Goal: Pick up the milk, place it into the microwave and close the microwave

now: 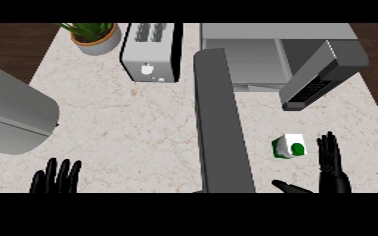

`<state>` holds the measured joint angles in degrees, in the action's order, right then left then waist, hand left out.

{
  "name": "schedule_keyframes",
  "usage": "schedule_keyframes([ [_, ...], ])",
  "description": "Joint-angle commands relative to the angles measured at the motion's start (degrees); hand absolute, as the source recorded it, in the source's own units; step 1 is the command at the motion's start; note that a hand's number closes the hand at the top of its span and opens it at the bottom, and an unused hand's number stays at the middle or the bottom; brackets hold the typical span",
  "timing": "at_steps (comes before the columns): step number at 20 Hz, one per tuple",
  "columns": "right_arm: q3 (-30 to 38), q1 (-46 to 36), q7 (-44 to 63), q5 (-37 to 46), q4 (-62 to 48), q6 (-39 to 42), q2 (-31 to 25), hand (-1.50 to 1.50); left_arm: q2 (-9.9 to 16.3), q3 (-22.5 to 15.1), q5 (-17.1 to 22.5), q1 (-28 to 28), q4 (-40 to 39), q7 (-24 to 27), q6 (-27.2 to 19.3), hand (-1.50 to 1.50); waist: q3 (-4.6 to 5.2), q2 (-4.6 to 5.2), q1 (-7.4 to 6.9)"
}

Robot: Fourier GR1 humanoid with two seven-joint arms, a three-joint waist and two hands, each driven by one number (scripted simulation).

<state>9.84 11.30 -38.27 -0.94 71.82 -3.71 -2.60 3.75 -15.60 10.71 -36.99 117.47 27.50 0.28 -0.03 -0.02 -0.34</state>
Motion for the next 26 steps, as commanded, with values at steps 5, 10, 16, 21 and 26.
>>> schedule_keyframes([
  [5,4.6,-8.8,-12.6,-1.2,-20.9,2.3,-2.7,-1.50,0.6,-0.2,-0.6,-0.6,-2.9,3.5,0.1,-1.50,-0.01,0.03,-0.07],
  [10,5.2,-12.1,-15.0,-1.2,-25.7,2.5,-4.4,-1.50,1.4,0.0,1.8,-2.5,0.0,1.7,-0.3,-1.50,0.00,0.00,-0.06],
  [16,4.9,-15.4,-16.7,0.1,-30.5,0.0,-4.5,-1.50,2.1,-1.6,-0.1,-2.4,-0.9,4.4,-0.1,-1.50,0.02,-0.01,0.03],
  [21,5.3,-21.1,-22.0,0.6,-39.3,2.7,-5.4,-1.50,1.6,-0.5,2.4,-0.9,-4.3,5.1,0.7,-1.50,-0.01,0.05,-0.12],
  [26,6.0,-22.7,-21.9,-0.8,-43.0,4.9,-6.5,-1.50,3.8,-0.7,2.6,-3.6,-0.9,4.8,1.2,-1.50,-0.02,0.05,-0.18],
])
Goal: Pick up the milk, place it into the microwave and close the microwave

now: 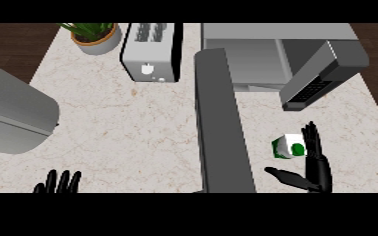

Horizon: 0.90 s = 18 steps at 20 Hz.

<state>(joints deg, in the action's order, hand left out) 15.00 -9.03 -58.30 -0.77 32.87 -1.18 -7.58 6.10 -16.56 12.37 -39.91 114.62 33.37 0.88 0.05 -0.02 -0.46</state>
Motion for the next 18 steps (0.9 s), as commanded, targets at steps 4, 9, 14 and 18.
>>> schedule_keyframes([
  [4,1.1,-4.0,-2.9,-1.3,-4.2,-1.6,1.9,-1.50,0.3,-2.1,-2.1,-4.4,-0.3,4.6,0.3,-1.50,-0.10,0.01,-0.32],
  [9,2.3,-3.6,-4.6,-1.4,-2.8,-7.5,3.1,1.50,1.1,-1.8,-0.8,-3.5,1.6,2.0,0.2,-1.50,-0.09,0.00,-0.06],
  [14,1.7,-6.8,-5.5,2.0,-6.0,-13.3,1.9,1.50,0.9,1.1,1.6,0.8,-1.9,1.2,0.6,-1.50,-0.10,0.11,-0.12],
  [18,5.8,-9.5,-7.2,0.1,-10.3,-15.3,0.0,1.50,1.0,-1.0,0.1,-2.6,-0.8,4.4,1.4,-1.50,-0.16,0.21,-0.68],
])
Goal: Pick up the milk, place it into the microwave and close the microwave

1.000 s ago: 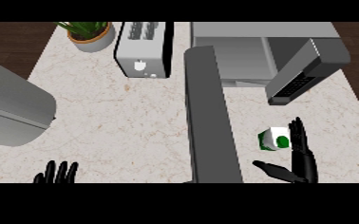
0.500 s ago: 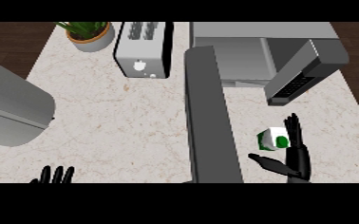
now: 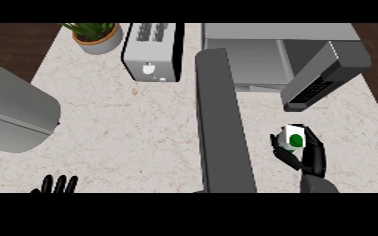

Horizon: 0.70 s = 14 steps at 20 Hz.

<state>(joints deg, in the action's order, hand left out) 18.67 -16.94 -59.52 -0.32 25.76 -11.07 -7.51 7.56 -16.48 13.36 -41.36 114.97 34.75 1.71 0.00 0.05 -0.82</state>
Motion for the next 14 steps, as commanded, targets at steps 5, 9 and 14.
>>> schedule_keyframes([
  [5,2.5,-6.1,-7.9,-0.6,-6.0,1.1,-2.0,1.50,-1.0,-1.5,-0.6,1.4,-0.5,-1.2,-1.1,-1.50,-0.17,0.34,-0.49],
  [9,0.4,-12.5,-4.5,1.3,-7.5,3.0,-2.2,1.50,0.8,-1.7,0.3,-1.5,1.2,0.8,1.5,-1.50,-0.25,0.58,-1.92],
  [14,1.6,-15.1,-6.6,0.1,-9.6,4.0,0.1,1.50,0.7,-1.6,-0.2,0.0,-0.9,0.0,1.0,-1.50,-0.17,0.47,-1.12],
])
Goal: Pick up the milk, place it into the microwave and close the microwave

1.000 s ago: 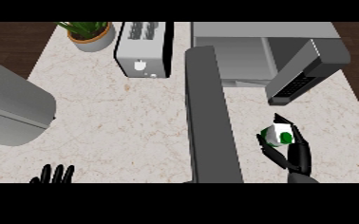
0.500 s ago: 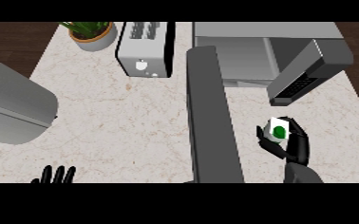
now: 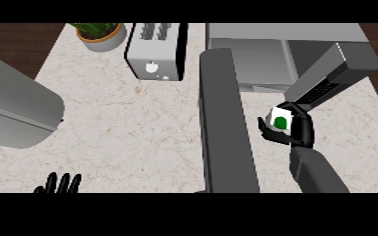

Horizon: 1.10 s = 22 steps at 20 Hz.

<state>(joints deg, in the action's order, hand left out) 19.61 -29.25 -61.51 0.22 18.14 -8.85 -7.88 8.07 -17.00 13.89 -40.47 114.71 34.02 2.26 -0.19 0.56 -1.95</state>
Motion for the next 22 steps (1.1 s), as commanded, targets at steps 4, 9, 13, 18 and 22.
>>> schedule_keyframes([
  [4,-0.5,-1.7,-4.3,0.1,-1.2,3.9,-0.3,1.50,0.2,-0.4,0.3,-1.5,-0.1,1.1,0.3,-1.50,0.11,-0.34,0.78],
  [9,-2.6,0.8,-1.0,0.2,6.8,2.5,0.9,1.50,-1.3,-1.6,-0.8,-1.4,3.3,-1.4,-2.9,-1.50,0.19,-0.69,1.86],
  [13,-6.5,10.4,2.1,0.4,18.8,5.4,2.0,1.50,1.6,1.7,2.0,-2.4,-1.8,2.9,2.1,-1.50,0.30,-1.08,2.79],
  [18,-10.0,20.4,10.5,0.9,33.7,5.5,0.3,1.50,1.5,-1.4,0.5,-4.5,-1.1,4.1,2.4,-1.50,0.29,-0.99,2.62],
  [22,-14.2,29.1,17.0,-0.5,48.2,9.9,1.4,1.50,2.5,0.6,1.7,-5.8,3.9,2.6,1.2,-1.50,0.30,-1.06,2.79],
])
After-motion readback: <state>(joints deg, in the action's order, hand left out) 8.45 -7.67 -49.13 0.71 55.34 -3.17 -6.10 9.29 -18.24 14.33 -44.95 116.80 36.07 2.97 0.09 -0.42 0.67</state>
